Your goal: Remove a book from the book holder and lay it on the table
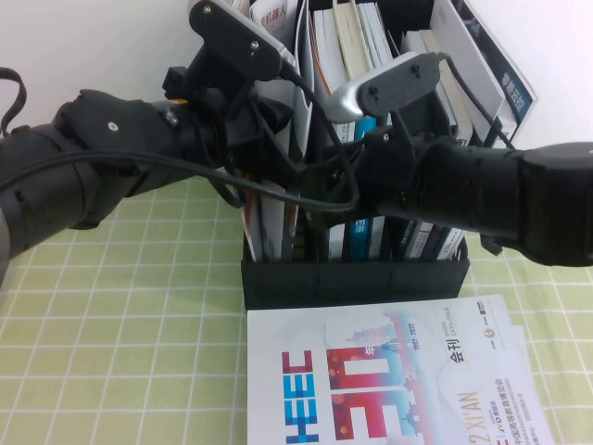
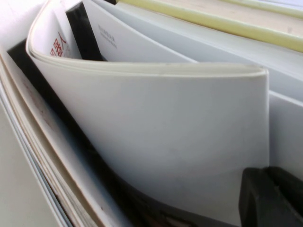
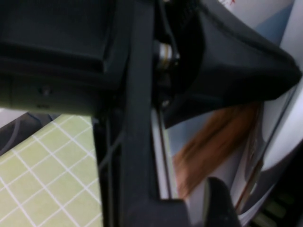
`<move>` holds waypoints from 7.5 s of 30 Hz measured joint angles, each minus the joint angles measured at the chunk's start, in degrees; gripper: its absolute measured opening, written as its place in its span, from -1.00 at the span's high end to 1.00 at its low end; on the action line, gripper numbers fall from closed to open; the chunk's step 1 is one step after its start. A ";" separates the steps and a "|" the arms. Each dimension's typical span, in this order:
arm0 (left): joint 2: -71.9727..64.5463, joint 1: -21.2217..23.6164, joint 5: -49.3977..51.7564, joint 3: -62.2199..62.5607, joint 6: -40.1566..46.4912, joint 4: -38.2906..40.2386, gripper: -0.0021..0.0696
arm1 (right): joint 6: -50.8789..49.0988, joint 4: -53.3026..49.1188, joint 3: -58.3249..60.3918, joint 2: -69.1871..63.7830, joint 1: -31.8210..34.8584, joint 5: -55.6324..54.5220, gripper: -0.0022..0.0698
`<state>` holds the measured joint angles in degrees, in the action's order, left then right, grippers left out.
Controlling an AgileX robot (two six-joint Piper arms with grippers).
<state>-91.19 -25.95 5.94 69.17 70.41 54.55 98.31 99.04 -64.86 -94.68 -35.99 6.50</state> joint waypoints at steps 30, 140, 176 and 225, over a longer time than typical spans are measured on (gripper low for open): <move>0.00 0.00 -1.09 0.00 0.00 0.49 0.95 | 0.24 0.23 -7.51 -7.76 -0.33 -4.88 0.11; 72.63 22.58 47.20 -33.61 -61.51 -23.38 0.95 | -74.97 -98.59 7.53 6.79 -26.32 35.84 -0.38; 72.83 22.58 33.57 -48.27 -41.69 -10.93 0.95 | -77.06 -103.64 16.17 62.33 -20.43 41.96 0.94; 91.83 22.80 -4.21 -70.28 -36.85 -37.73 0.95 | -104.70 -125.91 44.86 72.77 -20.43 18.73 0.94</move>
<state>0.64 -3.15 1.73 -1.11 33.57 16.82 -6.39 -26.87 -20.00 -21.91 -56.41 25.23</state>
